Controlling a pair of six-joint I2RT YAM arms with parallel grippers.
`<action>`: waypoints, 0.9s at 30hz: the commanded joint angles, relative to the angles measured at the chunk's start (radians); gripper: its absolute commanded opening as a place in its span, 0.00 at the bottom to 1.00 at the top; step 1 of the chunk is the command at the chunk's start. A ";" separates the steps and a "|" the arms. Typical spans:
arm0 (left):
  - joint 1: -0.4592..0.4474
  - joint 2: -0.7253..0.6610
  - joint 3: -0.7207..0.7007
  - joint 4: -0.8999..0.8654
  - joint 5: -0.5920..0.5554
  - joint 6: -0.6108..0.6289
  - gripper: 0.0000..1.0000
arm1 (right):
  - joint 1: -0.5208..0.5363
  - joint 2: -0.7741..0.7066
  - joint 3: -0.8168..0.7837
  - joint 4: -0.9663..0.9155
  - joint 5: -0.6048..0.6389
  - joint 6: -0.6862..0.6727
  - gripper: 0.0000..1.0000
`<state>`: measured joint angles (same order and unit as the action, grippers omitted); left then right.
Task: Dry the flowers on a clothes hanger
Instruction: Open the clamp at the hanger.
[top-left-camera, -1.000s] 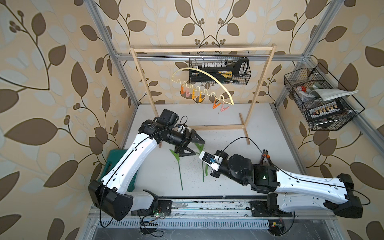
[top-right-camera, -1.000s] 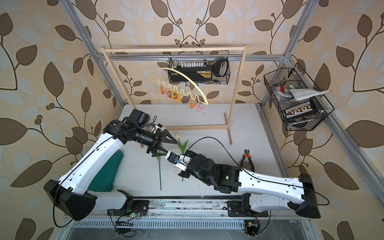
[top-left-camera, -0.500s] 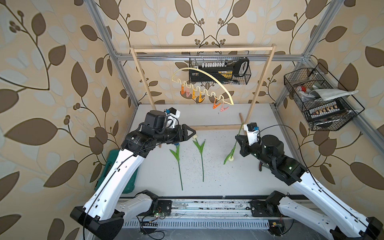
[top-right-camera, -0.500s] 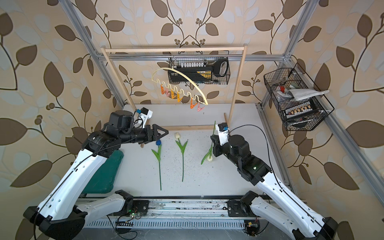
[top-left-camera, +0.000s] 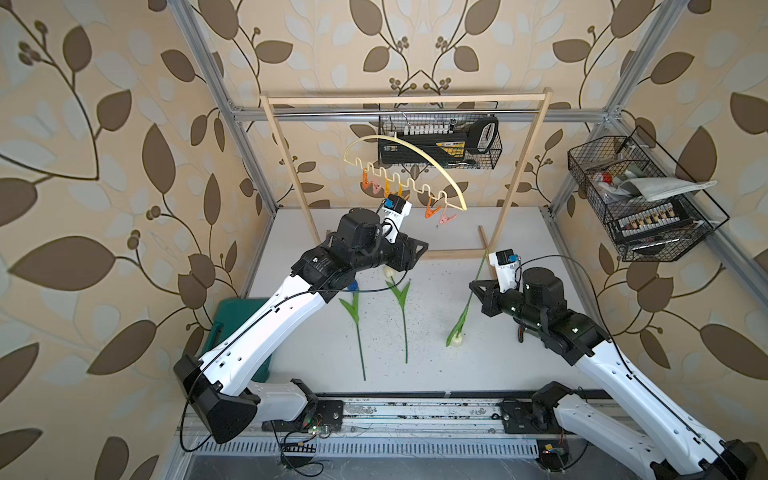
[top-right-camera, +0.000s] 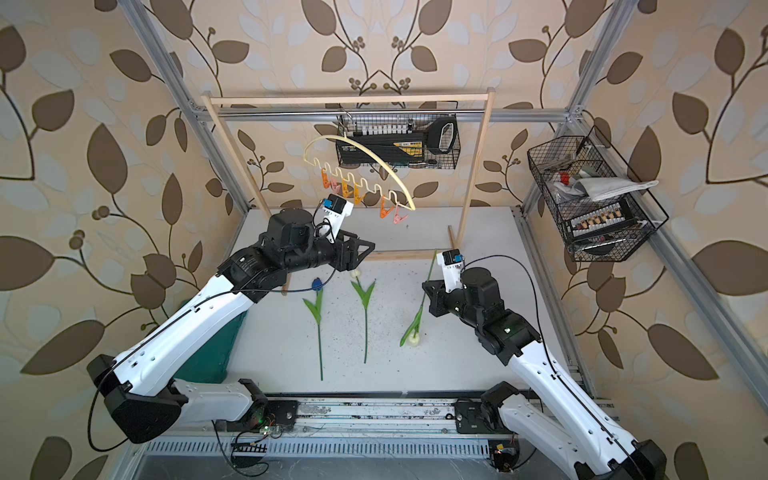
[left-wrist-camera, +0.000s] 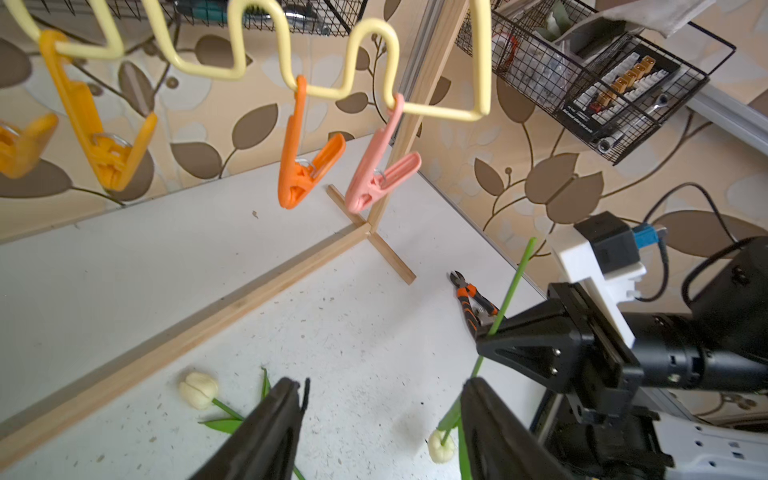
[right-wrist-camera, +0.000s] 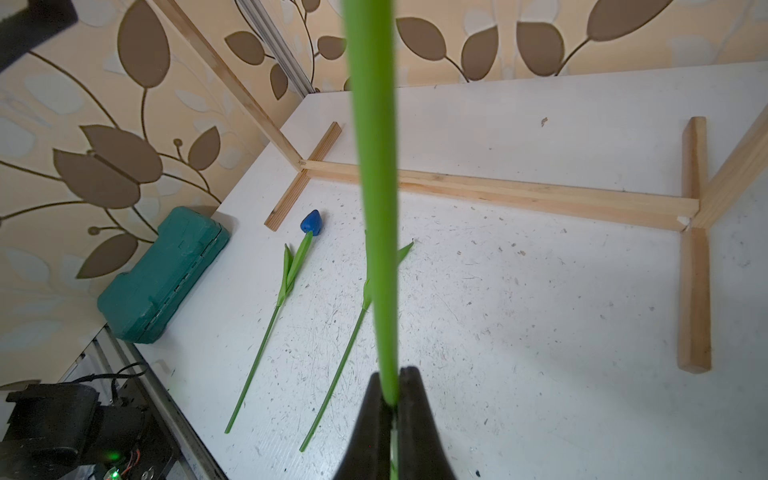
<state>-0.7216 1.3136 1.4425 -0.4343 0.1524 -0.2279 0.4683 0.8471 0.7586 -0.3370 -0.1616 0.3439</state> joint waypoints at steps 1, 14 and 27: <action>-0.012 0.027 0.044 0.142 -0.060 0.092 0.65 | -0.004 0.007 0.023 -0.002 -0.048 0.015 0.06; -0.041 0.177 0.158 0.186 -0.081 0.190 0.71 | -0.008 0.060 0.085 0.006 -0.031 0.022 0.05; -0.076 0.257 0.222 0.195 -0.143 0.257 0.70 | -0.034 0.048 0.100 -0.035 -0.042 0.014 0.05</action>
<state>-0.7765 1.5711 1.6211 -0.2825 0.0479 -0.0120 0.4393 0.9100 0.8265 -0.3584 -0.1913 0.3584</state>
